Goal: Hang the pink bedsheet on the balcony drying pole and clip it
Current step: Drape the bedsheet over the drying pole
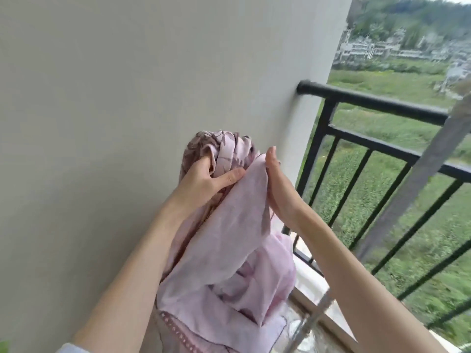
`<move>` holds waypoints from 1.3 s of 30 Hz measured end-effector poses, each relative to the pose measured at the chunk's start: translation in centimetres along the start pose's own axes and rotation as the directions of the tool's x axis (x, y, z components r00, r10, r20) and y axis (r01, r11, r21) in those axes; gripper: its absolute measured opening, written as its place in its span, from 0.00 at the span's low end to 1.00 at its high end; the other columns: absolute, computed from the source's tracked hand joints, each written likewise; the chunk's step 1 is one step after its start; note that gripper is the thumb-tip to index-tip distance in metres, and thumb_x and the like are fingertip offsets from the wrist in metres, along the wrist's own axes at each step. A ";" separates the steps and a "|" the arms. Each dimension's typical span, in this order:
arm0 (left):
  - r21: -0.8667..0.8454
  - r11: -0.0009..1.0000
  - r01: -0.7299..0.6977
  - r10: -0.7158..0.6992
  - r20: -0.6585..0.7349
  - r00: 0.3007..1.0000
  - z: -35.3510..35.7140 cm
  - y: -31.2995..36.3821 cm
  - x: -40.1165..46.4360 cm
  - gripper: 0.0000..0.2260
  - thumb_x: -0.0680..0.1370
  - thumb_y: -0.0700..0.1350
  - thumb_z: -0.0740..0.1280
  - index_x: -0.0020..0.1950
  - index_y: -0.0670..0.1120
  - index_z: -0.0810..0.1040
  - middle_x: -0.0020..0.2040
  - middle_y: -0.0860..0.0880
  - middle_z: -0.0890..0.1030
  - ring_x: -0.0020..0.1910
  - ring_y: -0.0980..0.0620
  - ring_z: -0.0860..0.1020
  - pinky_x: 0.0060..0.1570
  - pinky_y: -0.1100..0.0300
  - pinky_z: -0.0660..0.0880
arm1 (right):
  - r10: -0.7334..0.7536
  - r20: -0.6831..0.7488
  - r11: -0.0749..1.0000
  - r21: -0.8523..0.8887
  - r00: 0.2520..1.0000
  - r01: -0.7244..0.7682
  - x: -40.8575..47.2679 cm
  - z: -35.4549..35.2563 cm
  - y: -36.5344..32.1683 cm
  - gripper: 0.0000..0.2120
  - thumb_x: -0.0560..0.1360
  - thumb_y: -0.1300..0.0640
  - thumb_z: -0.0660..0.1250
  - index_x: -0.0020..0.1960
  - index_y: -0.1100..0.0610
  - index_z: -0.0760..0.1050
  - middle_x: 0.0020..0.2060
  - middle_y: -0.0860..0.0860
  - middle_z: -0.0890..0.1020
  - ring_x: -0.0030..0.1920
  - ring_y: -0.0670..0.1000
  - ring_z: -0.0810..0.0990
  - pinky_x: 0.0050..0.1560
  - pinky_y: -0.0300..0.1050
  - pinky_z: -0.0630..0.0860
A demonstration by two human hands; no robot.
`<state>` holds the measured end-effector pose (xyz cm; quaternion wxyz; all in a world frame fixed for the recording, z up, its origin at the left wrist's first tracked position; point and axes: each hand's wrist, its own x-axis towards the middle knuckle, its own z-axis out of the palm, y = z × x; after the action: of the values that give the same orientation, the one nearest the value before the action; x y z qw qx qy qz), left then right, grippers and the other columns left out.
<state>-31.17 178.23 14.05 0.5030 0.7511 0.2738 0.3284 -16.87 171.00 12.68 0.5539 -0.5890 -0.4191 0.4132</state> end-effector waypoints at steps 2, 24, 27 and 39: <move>-0.026 0.996 -0.089 0.090 0.028 0.996 0.1 4.3 1.0 0.18 0.67 0.55 0.71 0.53 0.48 0.79 0.50 0.52 0.84 0.53 0.56 0.80 0.57 0.54 0.74 | -0.114 -0.055 0.992 -0.058 0.992 0.111 -0.7 -1.4 -4.4 0.45 0.64 0.25 0.46 0.72 0.50 0.62 0.71 0.52 0.65 0.71 0.52 0.65 0.72 0.54 0.60; -0.180 0.907 -0.380 0.411 0.183 0.893 18.4 24.7 7.6 0.23 0.72 0.60 0.66 0.65 0.54 0.73 0.56 0.55 0.80 0.58 0.53 0.77 0.63 0.52 0.71 | -0.408 -0.339 0.891 -0.349 0.848 0.289 -12.8 -22.7 -22.5 0.26 0.73 0.30 0.47 0.47 0.46 0.76 0.46 0.51 0.83 0.47 0.48 0.82 0.48 0.42 0.78; -0.217 0.904 -0.369 0.406 0.156 0.901 18.7 24.6 8.1 0.22 0.74 0.58 0.66 0.66 0.53 0.72 0.57 0.53 0.80 0.58 0.52 0.78 0.62 0.53 0.72 | -0.468 -0.329 0.832 -0.477 0.820 0.284 -12.5 -22.7 -22.4 0.35 0.75 0.33 0.47 0.48 0.61 0.79 0.41 0.56 0.82 0.44 0.52 0.82 0.53 0.49 0.78; -0.143 0.917 -0.371 0.396 0.242 0.886 18.7 25.8 8.9 0.27 0.67 0.66 0.65 0.62 0.54 0.75 0.60 0.51 0.79 0.62 0.50 0.75 0.66 0.49 0.68 | -0.580 -0.390 0.738 -0.623 0.715 0.260 -12.7 -24.0 -23.3 0.35 0.77 0.37 0.49 0.32 0.66 0.73 0.30 0.65 0.76 0.33 0.61 0.76 0.49 0.49 0.74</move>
<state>-9.04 165.17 34.96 0.4943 0.8036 0.0341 0.3297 1.20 152.42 37.29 0.5505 -0.6942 -0.4606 -0.0534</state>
